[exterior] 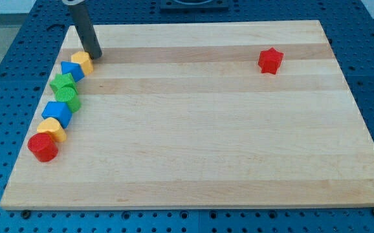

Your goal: Slide the red star towards the top center

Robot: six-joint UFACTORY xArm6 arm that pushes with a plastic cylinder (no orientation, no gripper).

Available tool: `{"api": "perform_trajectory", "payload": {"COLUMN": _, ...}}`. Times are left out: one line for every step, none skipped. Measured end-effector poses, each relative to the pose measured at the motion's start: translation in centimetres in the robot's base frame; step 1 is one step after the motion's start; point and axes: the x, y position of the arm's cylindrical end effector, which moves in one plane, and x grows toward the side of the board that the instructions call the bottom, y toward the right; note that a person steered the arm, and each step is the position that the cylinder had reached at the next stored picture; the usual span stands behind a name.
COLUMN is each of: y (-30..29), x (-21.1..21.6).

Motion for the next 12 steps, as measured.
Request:
{"api": "perform_trajectory", "payload": {"y": 1.5, "x": -0.1}}
{"api": "perform_trajectory", "payload": {"y": 6.7, "x": 0.1}}
{"api": "perform_trajectory", "payload": {"y": 10.0, "x": 3.5}}
{"api": "perform_trajectory", "payload": {"y": 15.2, "x": 7.6}}
{"api": "perform_trajectory", "payload": {"y": 23.7, "x": 9.1}}
{"api": "perform_trajectory", "payload": {"y": 33.0, "x": 9.2}}
{"api": "perform_trajectory", "payload": {"y": 41.0, "x": 8.4}}
{"api": "perform_trajectory", "payload": {"y": 44.8, "x": 5.3}}
{"api": "perform_trajectory", "payload": {"y": 44.1, "x": 2.8}}
{"api": "perform_trajectory", "payload": {"y": 38.4, "x": 2.6}}
{"api": "perform_trajectory", "payload": {"y": 31.0, "x": 2.6}}
{"api": "perform_trajectory", "payload": {"y": 29.5, "x": 2.6}}
